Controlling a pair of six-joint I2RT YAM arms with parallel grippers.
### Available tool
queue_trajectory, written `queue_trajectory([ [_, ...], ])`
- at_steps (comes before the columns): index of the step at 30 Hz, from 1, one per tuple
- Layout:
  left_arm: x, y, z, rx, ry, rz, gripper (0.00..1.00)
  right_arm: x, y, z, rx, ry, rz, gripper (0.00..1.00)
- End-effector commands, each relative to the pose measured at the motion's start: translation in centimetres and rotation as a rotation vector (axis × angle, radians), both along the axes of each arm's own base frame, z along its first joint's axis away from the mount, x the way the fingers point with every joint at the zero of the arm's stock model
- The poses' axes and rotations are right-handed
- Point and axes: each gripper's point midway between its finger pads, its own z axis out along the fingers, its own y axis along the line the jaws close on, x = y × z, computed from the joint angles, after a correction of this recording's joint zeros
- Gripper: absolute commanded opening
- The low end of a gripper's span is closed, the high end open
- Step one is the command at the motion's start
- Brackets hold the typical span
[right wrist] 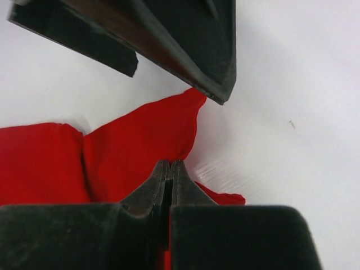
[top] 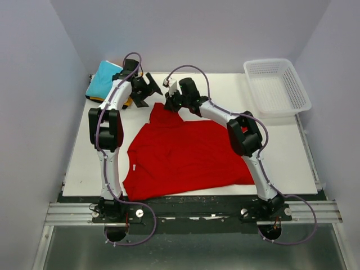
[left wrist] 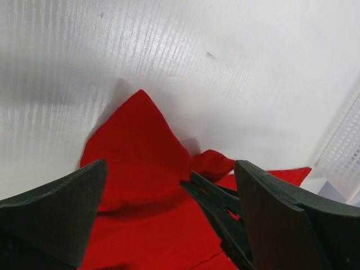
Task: Fold and stack the t-shirts
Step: Grab the side of the flattened tshirt furthest away from the robot with both arms
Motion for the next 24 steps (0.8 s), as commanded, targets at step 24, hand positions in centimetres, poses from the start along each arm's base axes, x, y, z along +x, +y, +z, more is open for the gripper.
queue_trajectory([
  [24, -1.0, -1.9, -1.1, 0.137, 0.088, -0.012, 0.87, -3.0, 0.7, 7.2, 0.067, -0.216, 0.102, 0.01],
])
